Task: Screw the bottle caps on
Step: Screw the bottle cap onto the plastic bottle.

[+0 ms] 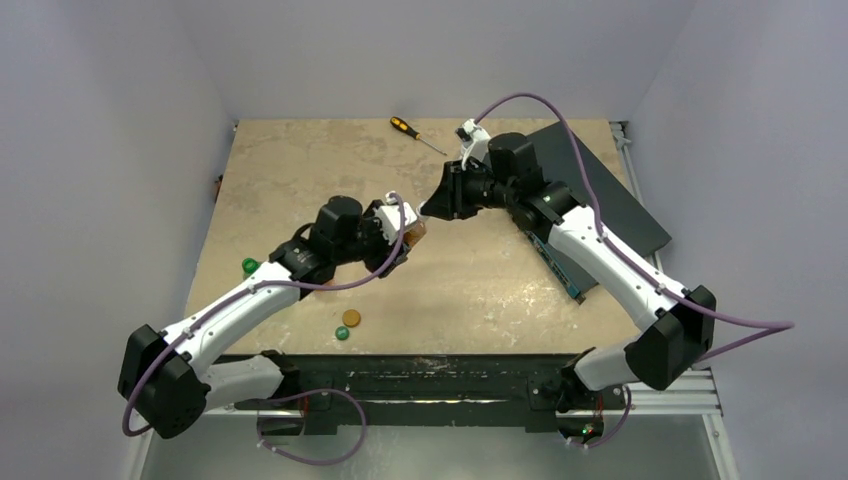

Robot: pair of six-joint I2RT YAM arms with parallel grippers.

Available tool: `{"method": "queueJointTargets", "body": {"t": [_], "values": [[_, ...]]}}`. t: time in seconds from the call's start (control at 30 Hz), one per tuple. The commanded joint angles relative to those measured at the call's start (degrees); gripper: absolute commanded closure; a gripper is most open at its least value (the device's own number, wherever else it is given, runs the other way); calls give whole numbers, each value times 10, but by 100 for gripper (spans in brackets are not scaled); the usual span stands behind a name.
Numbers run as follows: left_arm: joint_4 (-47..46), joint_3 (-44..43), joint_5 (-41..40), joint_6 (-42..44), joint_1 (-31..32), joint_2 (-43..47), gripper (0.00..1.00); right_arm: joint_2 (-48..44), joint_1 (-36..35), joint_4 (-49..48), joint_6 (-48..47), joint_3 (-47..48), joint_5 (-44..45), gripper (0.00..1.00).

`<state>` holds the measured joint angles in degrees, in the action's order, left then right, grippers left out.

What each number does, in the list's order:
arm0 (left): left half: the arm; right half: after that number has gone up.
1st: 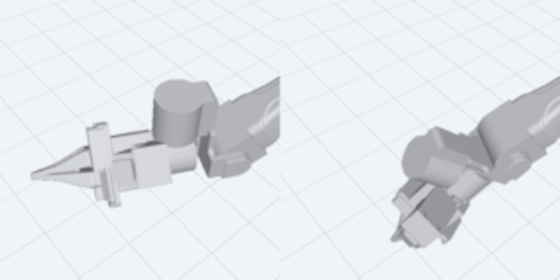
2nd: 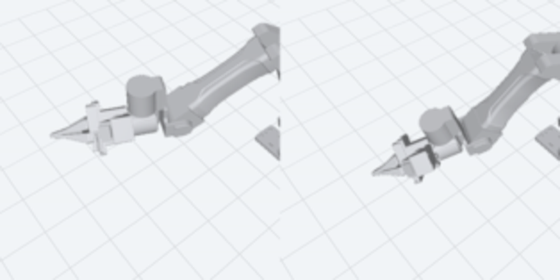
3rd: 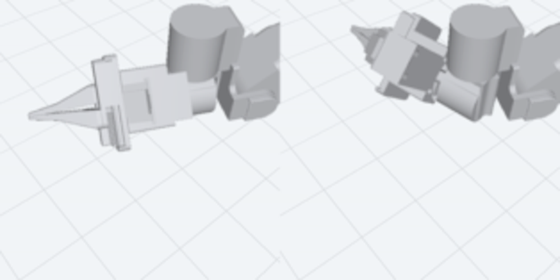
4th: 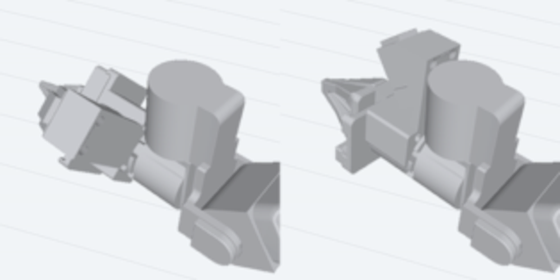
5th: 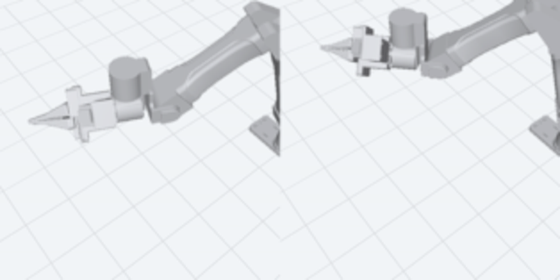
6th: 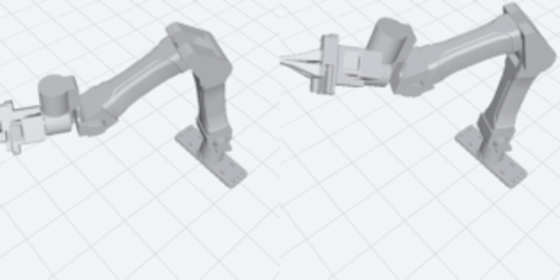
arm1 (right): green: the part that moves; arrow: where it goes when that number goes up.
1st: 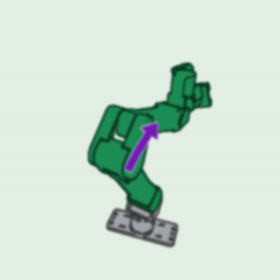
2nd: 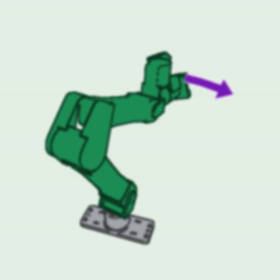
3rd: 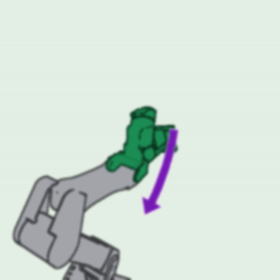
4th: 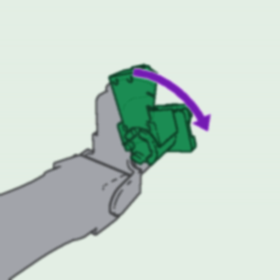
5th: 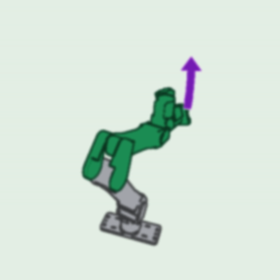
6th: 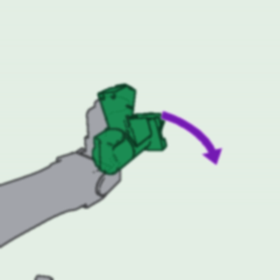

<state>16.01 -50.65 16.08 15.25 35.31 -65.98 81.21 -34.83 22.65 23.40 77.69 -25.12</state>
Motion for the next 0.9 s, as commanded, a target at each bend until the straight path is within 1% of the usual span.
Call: {"method": "queueJointTargets", "body": {"t": [0.0,0.13,0.2,0.33,0.5,0.7,0.77,0.83,0.87], "values": [[-299,10,-125,-4,65,22,100,37,-28,85,86,-5,25,93],[-394,35,-234,4,115,-7,100,48,-33,95,135,10,89,94],[-433,45,-264,4,132,-21,100,44,-33,82,159,5,110,94],[-485,64,-291,11,156,-47,100,47,-36,81,182,13,139,91],[-493,81,-267,4,157,-58,100,39,-39,104,183,40,173,83],[-420,80,-218,-28,152,-59,100,10,-38,119,182,84,190,60],[-404,83,-203,-42,149,-59,100,2,-38,128,175,102,203,43],[-389,86,-185,-58,139,-58,100,-8,-38,135,168,117,213,24],[-382,86,-171,-67,133,-58,100,-14,-38,137,164,122,218,17]]}}
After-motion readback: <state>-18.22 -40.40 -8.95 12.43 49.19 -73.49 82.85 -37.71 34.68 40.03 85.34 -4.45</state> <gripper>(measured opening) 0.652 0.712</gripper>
